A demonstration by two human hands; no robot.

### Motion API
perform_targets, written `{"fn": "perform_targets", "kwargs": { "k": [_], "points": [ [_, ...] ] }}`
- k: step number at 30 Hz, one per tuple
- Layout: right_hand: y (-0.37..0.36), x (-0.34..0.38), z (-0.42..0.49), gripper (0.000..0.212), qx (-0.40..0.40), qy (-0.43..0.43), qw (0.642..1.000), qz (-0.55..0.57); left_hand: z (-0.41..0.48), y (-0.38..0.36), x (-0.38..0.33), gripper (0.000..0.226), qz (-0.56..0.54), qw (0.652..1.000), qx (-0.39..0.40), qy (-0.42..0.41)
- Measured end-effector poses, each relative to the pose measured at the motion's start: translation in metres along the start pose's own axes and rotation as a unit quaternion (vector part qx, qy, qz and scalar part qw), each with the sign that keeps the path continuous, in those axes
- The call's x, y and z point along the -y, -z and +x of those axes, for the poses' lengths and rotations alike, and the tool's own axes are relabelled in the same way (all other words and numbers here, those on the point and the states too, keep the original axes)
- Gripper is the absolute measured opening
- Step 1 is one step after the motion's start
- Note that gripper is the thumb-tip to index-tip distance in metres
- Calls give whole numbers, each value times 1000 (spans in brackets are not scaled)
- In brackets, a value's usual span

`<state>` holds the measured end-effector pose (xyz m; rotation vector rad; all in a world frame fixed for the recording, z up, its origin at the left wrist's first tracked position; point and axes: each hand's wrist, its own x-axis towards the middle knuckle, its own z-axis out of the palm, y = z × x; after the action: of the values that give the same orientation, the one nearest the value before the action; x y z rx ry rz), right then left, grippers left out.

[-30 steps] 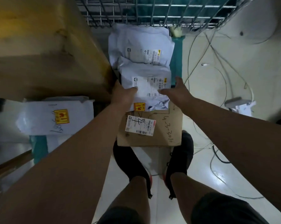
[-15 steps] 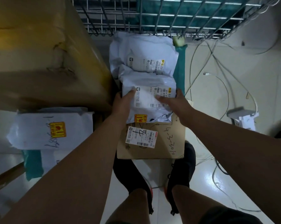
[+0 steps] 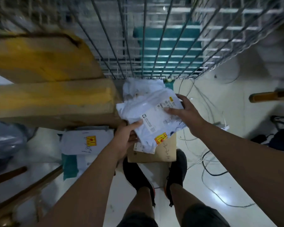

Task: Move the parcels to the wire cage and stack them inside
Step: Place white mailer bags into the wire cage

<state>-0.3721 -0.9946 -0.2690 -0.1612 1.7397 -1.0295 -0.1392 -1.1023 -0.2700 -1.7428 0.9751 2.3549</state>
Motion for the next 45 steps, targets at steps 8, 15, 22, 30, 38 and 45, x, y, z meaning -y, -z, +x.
{"fn": "perform_targets", "kwargs": {
  "k": [8, 15, 22, 30, 38, 45],
  "points": [
    [-6, 138, -122, 89, 2, 17, 999, 51, -156, -26, -60, 43, -143, 989, 27, -23],
    [-9, 228, -204, 47, -22, 74, 996, 44, -257, -38, -99, 62, -11, 994, 104, -16],
    [3, 304, -241, 52, -28, 103, 994, -1, -302, -19, -190, 102, 38, 989, -23, -139],
    [-14, 364, -258, 51, 25, 121, 992, -15, -324, -39, -289, 93, 167, 953, 49, -250],
    [-11, 406, -230, 73, -13, 145, 989, 1, -294, -55, -326, 35, 95, 966, 4, -242],
    [15, 431, -165, 72, -66, 169, 983, -42, -242, -92, -377, 33, 88, 964, -29, -251]
  ]
}}
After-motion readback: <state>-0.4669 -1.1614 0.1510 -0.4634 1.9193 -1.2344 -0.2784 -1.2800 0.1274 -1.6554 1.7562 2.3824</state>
